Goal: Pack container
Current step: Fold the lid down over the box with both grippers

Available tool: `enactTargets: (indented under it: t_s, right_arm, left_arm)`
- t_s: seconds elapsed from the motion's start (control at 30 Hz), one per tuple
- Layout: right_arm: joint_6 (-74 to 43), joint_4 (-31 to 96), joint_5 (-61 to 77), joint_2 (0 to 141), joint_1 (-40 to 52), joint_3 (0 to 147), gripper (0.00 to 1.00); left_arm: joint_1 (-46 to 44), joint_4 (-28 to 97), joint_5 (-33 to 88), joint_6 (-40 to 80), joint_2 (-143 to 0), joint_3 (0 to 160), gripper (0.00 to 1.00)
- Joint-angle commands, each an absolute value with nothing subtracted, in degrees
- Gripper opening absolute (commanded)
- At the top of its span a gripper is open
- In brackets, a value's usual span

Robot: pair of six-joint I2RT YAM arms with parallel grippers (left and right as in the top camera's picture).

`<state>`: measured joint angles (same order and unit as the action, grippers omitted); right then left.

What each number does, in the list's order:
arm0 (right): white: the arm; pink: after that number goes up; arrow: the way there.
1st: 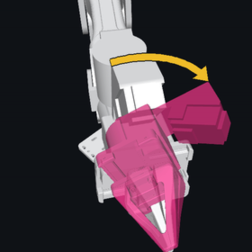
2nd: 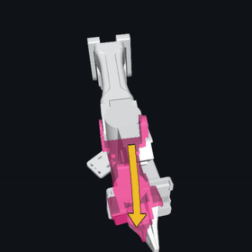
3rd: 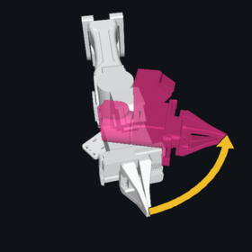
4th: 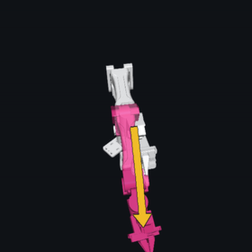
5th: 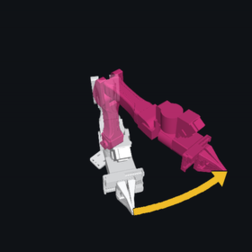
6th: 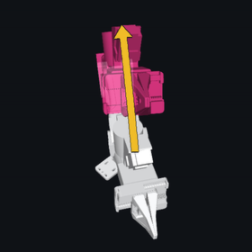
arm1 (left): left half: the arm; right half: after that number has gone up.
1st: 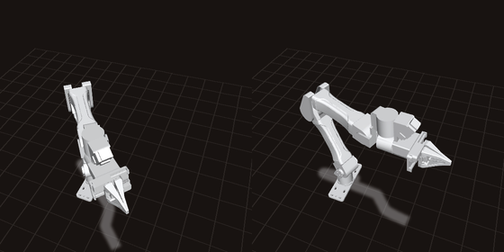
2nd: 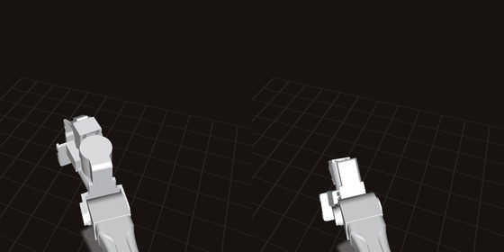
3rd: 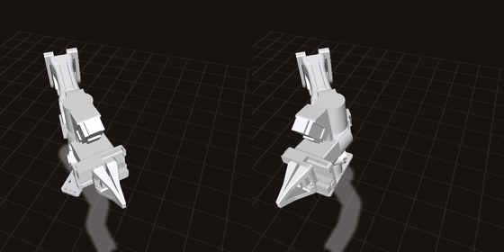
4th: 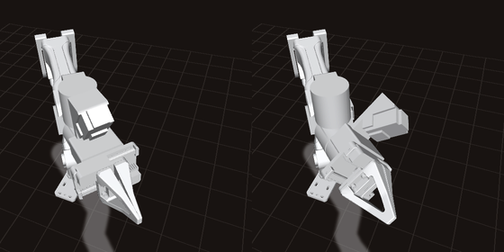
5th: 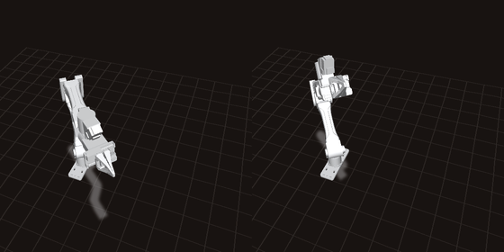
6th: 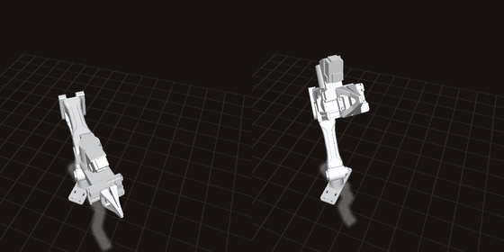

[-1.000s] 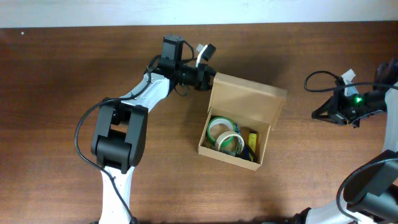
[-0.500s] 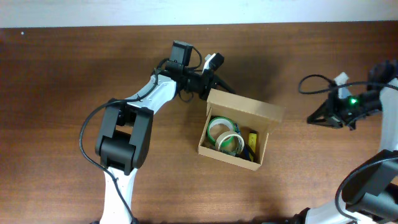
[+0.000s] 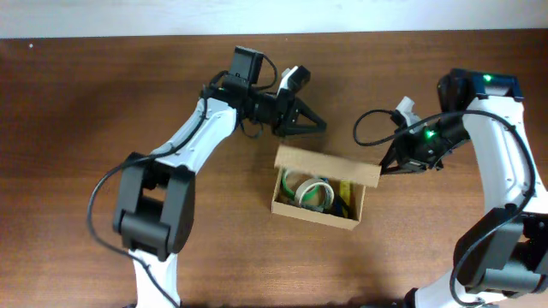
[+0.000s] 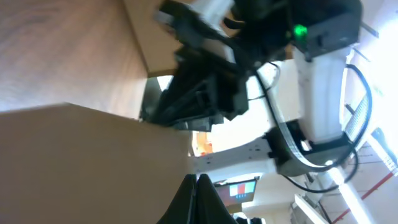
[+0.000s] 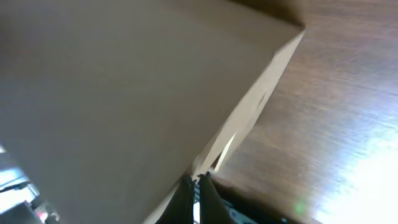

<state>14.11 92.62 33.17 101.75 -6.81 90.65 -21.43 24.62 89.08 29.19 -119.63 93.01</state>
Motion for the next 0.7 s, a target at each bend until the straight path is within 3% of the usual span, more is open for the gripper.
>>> enactTargets:
  t_s: [0.0, 0.4, 0.67]
  right_arm:
    - [14.11, 93.32, 33.15, 100.84, -5.48, 91.74, 0.05]
    - [13.19, 95.70, 33.08, 99.55, -3.95, 91.74, 0.05]
    - [6.37, 94.91, 16.23, 94.26, 11.97, 91.74, 0.05]
  left_arm:
    - [-21.61, 29.45, 90.19, 23.62, -114.72, 93.84, 0.02]
    - [-21.61, 52.12, 86.30, 6.96, -105.38, 93.84, 0.02]
    - [-22.00, 68.12, 28.36, -0.32, -94.45, 93.86, 0.02]
